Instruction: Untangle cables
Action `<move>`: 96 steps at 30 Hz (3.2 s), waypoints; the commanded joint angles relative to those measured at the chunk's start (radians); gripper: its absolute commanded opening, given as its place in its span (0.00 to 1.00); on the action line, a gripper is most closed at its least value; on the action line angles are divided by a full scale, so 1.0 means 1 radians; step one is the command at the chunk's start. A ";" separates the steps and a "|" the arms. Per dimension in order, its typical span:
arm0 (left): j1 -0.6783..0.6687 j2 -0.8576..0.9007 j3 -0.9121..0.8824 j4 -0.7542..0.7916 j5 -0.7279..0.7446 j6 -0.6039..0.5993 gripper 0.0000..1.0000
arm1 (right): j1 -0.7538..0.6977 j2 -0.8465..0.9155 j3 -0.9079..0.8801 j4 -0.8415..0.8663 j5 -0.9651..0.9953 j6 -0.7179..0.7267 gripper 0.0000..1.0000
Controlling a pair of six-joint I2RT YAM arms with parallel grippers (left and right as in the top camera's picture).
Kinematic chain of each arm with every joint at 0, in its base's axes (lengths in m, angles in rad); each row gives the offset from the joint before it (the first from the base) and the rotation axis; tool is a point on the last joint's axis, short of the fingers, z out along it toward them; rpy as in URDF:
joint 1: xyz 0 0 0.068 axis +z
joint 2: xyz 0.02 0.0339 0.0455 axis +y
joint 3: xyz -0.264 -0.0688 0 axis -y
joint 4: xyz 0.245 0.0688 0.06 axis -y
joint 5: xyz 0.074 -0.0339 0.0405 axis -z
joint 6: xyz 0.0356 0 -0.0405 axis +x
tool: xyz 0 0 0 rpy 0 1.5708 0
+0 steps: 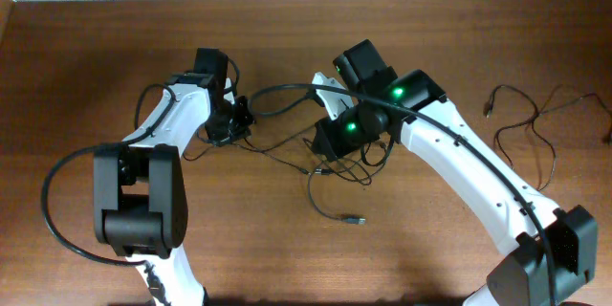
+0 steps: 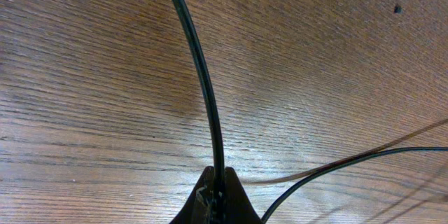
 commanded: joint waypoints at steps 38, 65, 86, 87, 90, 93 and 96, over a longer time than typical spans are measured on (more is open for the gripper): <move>0.034 -0.012 0.380 -0.438 0.095 0.121 0.68 | -0.162 0.152 -0.247 0.481 -0.023 0.507 0.04; -0.394 -0.010 -0.075 0.035 0.076 -0.674 0.44 | -0.193 0.189 -0.253 0.415 0.115 0.588 0.05; -0.344 -0.124 -0.107 0.111 0.211 -0.299 0.00 | -0.193 0.189 -0.282 0.390 0.174 0.535 0.06; -0.344 -0.170 -0.107 0.111 0.211 -0.251 0.00 | -0.193 0.189 -0.292 0.390 0.200 0.536 0.10; -0.315 -0.274 -0.107 0.068 0.211 -0.210 0.00 | -0.193 0.189 -0.313 0.389 0.289 0.535 0.20; -0.261 -0.343 -0.107 0.047 0.210 -0.174 0.00 | -0.193 0.189 -0.314 0.391 0.304 0.494 0.36; -0.149 -0.392 -0.107 0.043 0.196 -0.070 0.00 | -0.205 0.176 -0.251 0.312 0.184 0.359 0.82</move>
